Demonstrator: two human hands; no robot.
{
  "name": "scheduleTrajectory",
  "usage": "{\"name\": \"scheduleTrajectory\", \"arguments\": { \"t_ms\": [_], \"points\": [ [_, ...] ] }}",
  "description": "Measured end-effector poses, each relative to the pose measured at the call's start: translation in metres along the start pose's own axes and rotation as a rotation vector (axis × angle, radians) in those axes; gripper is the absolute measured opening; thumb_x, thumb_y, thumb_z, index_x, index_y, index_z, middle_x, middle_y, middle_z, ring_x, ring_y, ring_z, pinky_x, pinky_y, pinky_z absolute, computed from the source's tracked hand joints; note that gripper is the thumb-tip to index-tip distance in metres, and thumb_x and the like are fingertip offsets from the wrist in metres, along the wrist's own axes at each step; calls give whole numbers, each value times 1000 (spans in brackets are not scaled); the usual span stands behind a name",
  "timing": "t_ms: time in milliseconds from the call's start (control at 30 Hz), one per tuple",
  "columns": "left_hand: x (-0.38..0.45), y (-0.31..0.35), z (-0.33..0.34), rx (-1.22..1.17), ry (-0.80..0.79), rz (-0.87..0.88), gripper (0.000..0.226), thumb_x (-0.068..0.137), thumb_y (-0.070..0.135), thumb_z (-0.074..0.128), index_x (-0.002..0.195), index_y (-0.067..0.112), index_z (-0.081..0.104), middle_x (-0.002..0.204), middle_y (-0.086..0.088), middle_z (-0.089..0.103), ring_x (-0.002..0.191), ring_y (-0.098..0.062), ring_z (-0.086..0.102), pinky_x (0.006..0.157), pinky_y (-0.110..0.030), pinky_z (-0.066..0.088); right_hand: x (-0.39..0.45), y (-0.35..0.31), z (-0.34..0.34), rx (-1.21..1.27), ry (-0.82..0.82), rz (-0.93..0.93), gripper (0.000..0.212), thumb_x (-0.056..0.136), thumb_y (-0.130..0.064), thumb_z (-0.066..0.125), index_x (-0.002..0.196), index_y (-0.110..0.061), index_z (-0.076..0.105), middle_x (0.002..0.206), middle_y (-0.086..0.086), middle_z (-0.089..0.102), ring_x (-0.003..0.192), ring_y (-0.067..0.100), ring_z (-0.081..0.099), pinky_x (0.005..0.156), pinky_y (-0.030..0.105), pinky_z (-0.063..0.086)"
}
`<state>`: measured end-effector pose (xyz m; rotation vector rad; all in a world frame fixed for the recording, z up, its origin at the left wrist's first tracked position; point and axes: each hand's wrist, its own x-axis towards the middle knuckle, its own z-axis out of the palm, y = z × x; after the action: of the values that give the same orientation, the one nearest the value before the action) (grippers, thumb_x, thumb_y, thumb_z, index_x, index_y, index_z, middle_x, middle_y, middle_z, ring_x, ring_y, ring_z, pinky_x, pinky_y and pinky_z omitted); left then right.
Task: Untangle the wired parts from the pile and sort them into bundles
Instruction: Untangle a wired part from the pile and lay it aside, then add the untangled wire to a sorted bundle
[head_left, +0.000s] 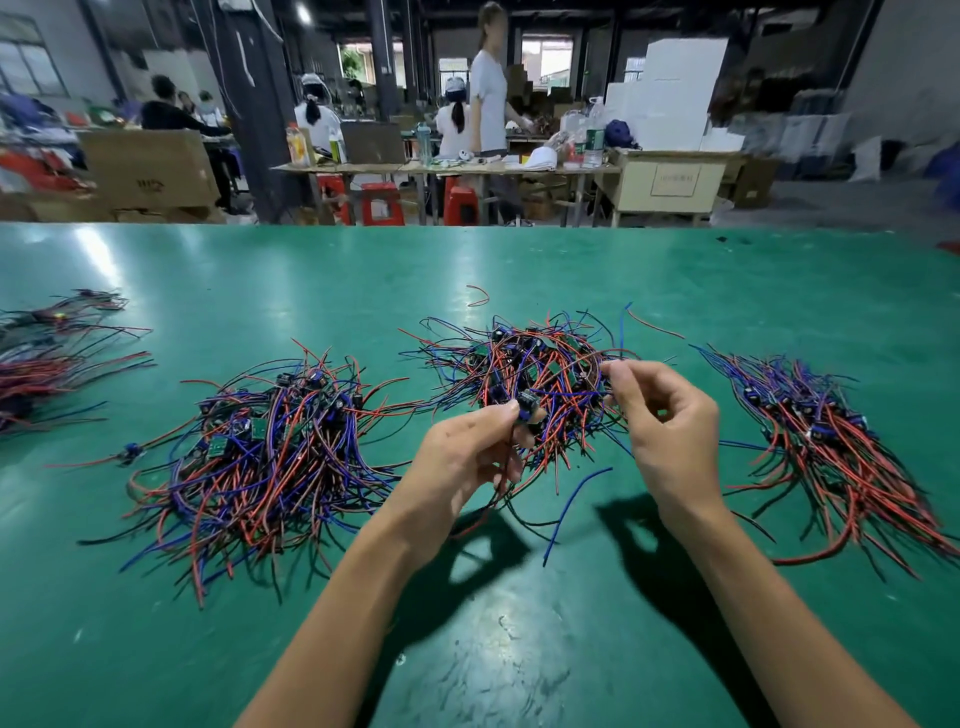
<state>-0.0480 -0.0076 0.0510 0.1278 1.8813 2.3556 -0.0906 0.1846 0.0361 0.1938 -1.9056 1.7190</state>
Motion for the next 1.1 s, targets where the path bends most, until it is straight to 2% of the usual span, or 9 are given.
{"name": "scheduleTrajectory", "arguments": {
  "t_ms": [100, 267, 433, 533, 633, 700, 767, 967, 1100],
  "points": [
    [-4, -5, -4, -20, -68, 60, 42, 89, 32, 62, 114, -1, 71, 72, 1, 60, 61, -10, 51, 60, -17, 45, 1, -2, -5, -117, 96, -125, 20, 98, -40, 65, 92, -24, 75, 77, -17, 70, 66, 0, 55, 64, 19, 44],
    [-4, -4, -6, -118, 7, 69, 26, 88, 31, 61, 101, 14, 76, 71, 4, 57, 52, -4, 44, 48, -11, 37, 2, -8, -7, -173, 226, -106, 15, 99, -35, 64, 89, -28, 72, 78, -17, 70, 71, 2, 61, 72, 19, 48],
    [1, 1, -14, -263, 99, 95, 31, 91, 38, 58, 109, 16, 71, 73, 10, 54, 47, -1, 32, 43, -14, 19, 0, 1, -13, -456, 93, 142, 29, 88, -55, 69, 93, -29, 80, 81, -12, 72, 77, 15, 64, 70, 29, 44],
    [2, 1, -14, -320, 95, 105, 34, 90, 37, 59, 113, 15, 69, 74, 9, 56, 46, -1, 35, 46, -15, 20, -3, 1, -11, -601, 33, 96, 16, 82, -50, 77, 85, -34, 76, 77, -8, 66, 76, 13, 64, 64, 26, 42],
    [2, -1, -10, -345, 79, 120, 34, 88, 34, 60, 112, 12, 68, 77, 5, 61, 51, -2, 44, 47, -13, 34, -8, -4, -3, -451, -302, 12, 11, 81, -39, 82, 77, -31, 75, 62, -7, 65, 57, 0, 56, 57, 15, 39],
    [2, -2, -7, -345, 86, 116, 28, 90, 32, 58, 105, 12, 70, 80, 3, 67, 55, -3, 52, 50, -14, 44, -16, -9, 7, -208, -600, 108, 16, 86, -39, 79, 82, -23, 79, 61, -1, 68, 52, 4, 51, 53, 18, 39],
    [2, -3, -5, -328, 91, 99, 24, 96, 29, 55, 102, 12, 71, 82, 2, 70, 56, -4, 52, 52, -14, 45, -23, -13, 15, 41, -728, 252, 29, 89, -44, 72, 93, -16, 79, 66, 4, 69, 46, 9, 44, 45, 17, 34],
    [2, -8, -2, -138, 68, 47, 23, 99, 19, 54, 114, 8, 67, 86, -4, 68, 50, -6, 36, 47, -16, 23, -23, -13, 17, 255, -508, 314, 30, 91, -49, 59, 105, -31, 78, 79, 3, 73, 50, 9, 48, 43, 18, 34],
    [0, -13, 2, -23, 75, 12, 21, 97, 15, 58, 108, 20, 75, 83, -8, 72, 49, -10, 36, 41, -15, 21, -18, -8, 14, 270, -346, 240, 27, 93, -39, 63, 100, -20, 80, 74, 5, 72, 44, 10, 43, 40, 19, 35]
  ]
}}
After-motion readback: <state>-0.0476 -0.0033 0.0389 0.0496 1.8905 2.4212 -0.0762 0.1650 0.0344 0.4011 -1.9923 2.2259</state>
